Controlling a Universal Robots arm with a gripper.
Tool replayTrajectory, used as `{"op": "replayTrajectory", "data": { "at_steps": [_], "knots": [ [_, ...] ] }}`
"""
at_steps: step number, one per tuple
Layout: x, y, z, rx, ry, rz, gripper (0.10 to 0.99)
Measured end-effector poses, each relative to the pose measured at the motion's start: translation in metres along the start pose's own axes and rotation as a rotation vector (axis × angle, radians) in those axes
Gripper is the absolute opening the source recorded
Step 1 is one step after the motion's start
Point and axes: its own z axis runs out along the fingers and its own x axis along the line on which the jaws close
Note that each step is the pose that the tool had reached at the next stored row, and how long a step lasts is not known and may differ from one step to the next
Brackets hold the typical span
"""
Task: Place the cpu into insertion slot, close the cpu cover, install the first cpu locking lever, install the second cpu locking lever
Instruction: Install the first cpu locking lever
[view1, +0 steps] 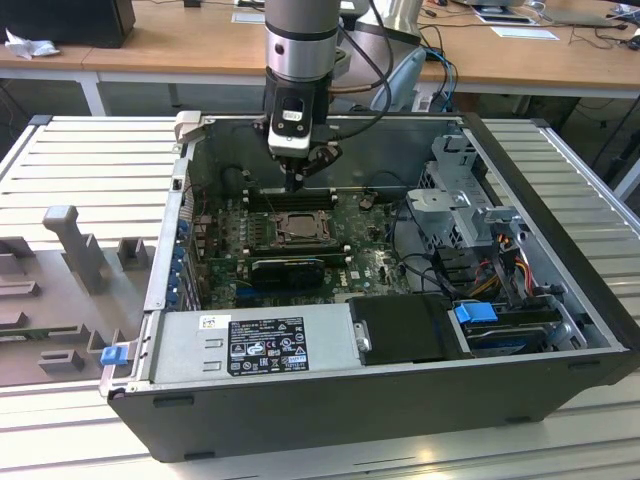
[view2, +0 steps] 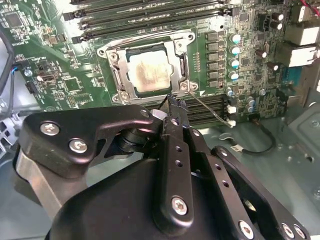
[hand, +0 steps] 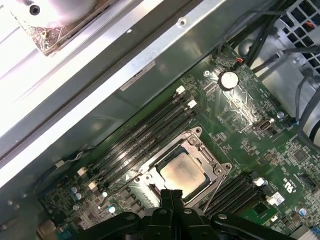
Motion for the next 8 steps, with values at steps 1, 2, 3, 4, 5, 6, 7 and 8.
{"op": "replayTrajectory", "data": {
  "at_steps": [1,2,3,4,5,6,7,8],
  "knots": [
    [0.0000,0.0000,0.0000,0.000,0.0005,-0.012,0.106],
    [0.0000,0.0000,0.0000,0.001,0.0008,-0.020,0.106],
    [0.0000,0.0000,0.0000,0.001,0.0011,-0.026,0.106],
    [0.0000,0.0000,0.0000,0.001,0.0013,-0.033,0.106],
    [0.0000,0.0000,0.0000,0.002,0.0017,-0.043,0.106],
    [0.0000,0.0000,0.0000,0.002,0.0023,-0.058,0.106],
    [0.0000,0.0000,0.0000,0.002,0.0027,-0.066,0.106],
    [0.0000,0.0000,0.0000,0.003,0.0029,-0.072,0.106]
  ]
}}
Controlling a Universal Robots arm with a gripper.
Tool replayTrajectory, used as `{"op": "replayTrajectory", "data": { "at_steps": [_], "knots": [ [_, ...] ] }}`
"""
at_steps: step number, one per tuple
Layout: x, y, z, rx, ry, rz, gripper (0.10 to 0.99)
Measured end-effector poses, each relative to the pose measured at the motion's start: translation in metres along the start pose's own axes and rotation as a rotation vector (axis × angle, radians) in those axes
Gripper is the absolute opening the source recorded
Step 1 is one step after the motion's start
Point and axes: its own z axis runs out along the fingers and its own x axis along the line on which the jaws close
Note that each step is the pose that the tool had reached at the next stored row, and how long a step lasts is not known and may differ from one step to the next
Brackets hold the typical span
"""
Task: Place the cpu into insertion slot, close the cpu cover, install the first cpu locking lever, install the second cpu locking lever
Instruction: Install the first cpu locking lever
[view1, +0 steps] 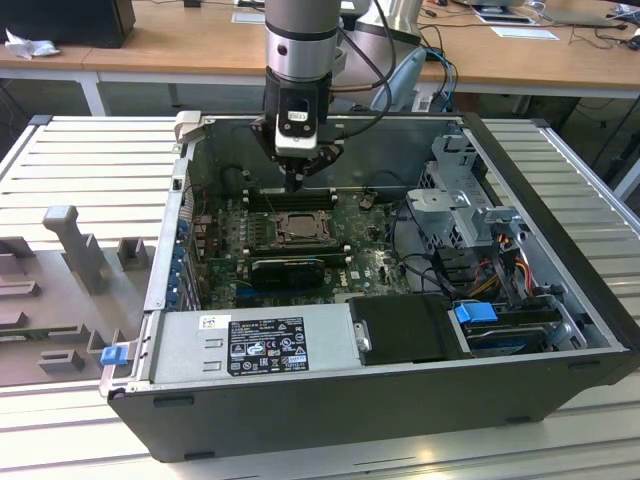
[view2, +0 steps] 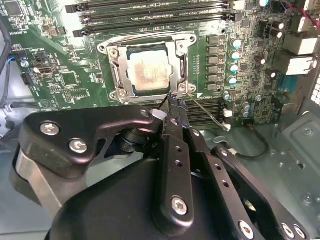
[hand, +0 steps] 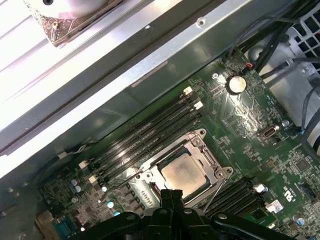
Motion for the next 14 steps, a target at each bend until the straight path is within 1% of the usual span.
{"op": "replayTrajectory", "data": {
  "at_steps": [2,5,8,14],
  "knots": [
    [0.0000,0.0000,0.0000,0.001,0.0008,-0.019,0.106],
    [0.0000,0.0000,0.0000,0.002,0.0027,-0.066,0.106],
    [0.0000,0.0000,0.0000,0.003,0.0035,-0.088,0.106],
    [0.0000,0.0000,0.0000,0.006,0.0063,-0.162,0.106]
  ]
}}
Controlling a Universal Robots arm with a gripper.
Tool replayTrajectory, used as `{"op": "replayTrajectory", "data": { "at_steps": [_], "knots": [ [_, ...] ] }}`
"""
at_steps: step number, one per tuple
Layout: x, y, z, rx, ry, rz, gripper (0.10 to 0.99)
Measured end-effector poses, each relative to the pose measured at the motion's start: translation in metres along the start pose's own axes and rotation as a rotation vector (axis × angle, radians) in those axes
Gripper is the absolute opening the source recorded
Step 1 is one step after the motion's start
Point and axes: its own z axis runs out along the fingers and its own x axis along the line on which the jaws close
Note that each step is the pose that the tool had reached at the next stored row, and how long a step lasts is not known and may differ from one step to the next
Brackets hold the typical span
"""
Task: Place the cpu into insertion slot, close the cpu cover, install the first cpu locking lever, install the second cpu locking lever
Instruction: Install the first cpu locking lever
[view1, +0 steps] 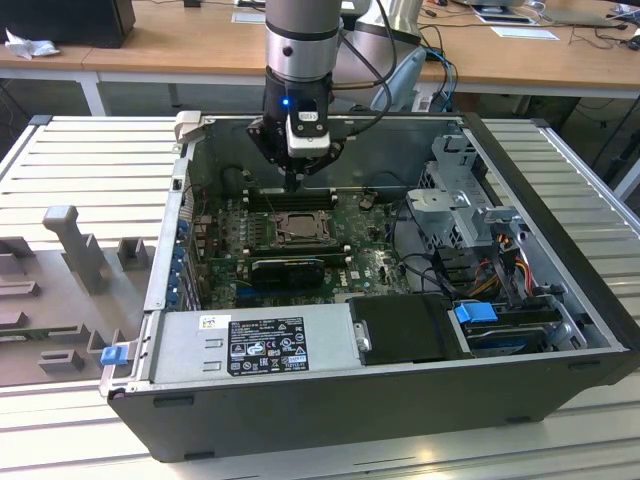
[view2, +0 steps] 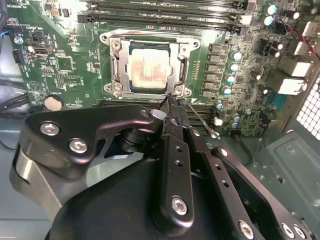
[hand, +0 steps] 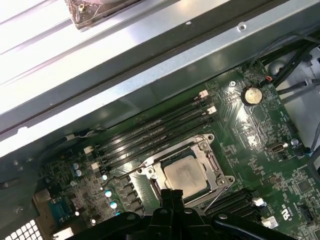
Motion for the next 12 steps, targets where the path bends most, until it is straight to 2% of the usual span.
{"op": "replayTrajectory", "data": {
  "at_steps": [12],
  "knots": [
    [0.0000,0.0000,0.0000,0.003,0.0031,-0.082,0.106]
  ]
}}
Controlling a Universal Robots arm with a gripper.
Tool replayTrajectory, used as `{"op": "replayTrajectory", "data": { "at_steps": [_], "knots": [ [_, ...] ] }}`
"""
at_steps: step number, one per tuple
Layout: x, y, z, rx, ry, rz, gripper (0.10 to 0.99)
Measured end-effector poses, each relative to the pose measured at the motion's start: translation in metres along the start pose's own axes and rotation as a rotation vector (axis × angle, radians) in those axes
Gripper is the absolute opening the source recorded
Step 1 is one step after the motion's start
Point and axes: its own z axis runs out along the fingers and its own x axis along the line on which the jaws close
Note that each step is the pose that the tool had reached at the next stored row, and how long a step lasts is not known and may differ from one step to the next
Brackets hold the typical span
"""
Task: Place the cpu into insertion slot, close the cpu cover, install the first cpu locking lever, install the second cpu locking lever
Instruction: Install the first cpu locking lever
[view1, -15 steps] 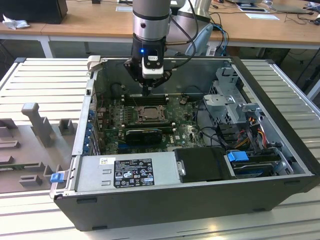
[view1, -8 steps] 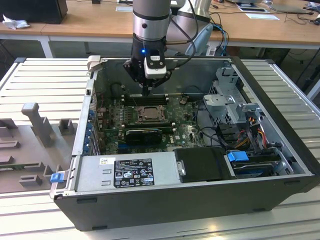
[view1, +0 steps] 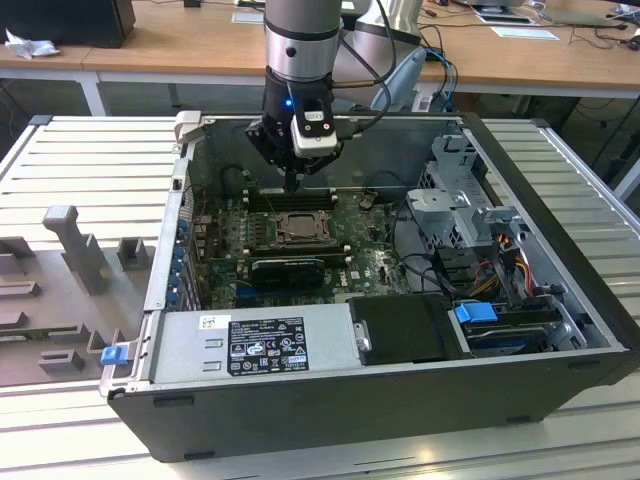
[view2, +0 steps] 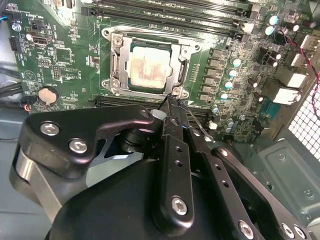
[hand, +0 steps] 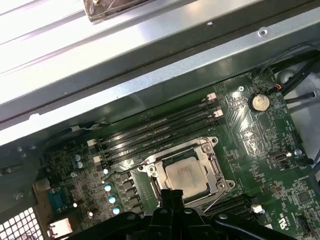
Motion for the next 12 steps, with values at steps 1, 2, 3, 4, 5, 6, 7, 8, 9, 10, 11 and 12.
{"op": "replayTrajectory", "data": {
  "at_steps": [1,2,3,4,5,6,7,8,9,10,11,12],
  "knots": [
    [0.0000,0.0000,0.0000,0.000,0.0002,-0.006,0.106],
    [0.0000,0.0000,0.0000,0.001,0.0007,-0.018,0.106],
    [0.0000,0.0000,0.0000,0.001,0.0010,-0.025,0.106],
    [0.0000,0.0000,0.0000,0.001,0.0011,-0.030,0.106],
    [0.0000,0.0000,0.0000,0.002,0.0015,-0.039,0.106],
    [0.0000,0.0000,0.0000,0.002,0.0019,-0.049,0.106],
    [0.0000,0.0000,0.0000,0.002,0.0022,-0.057,0.106],
    [0.0000,0.0000,0.0000,0.002,0.0024,-0.062,0.106],
    [0.0000,0.0000,0.0000,0.003,0.0028,-0.072,0.106],
    [0.0000,0.0000,0.0000,0.003,0.0030,-0.077,0.106],
    [0.0000,0.0000,0.0000,0.003,0.0033,-0.085,0.106],
    [0.0000,0.0000,0.0000,0.004,0.0036,-0.094,0.106]
  ]
}}
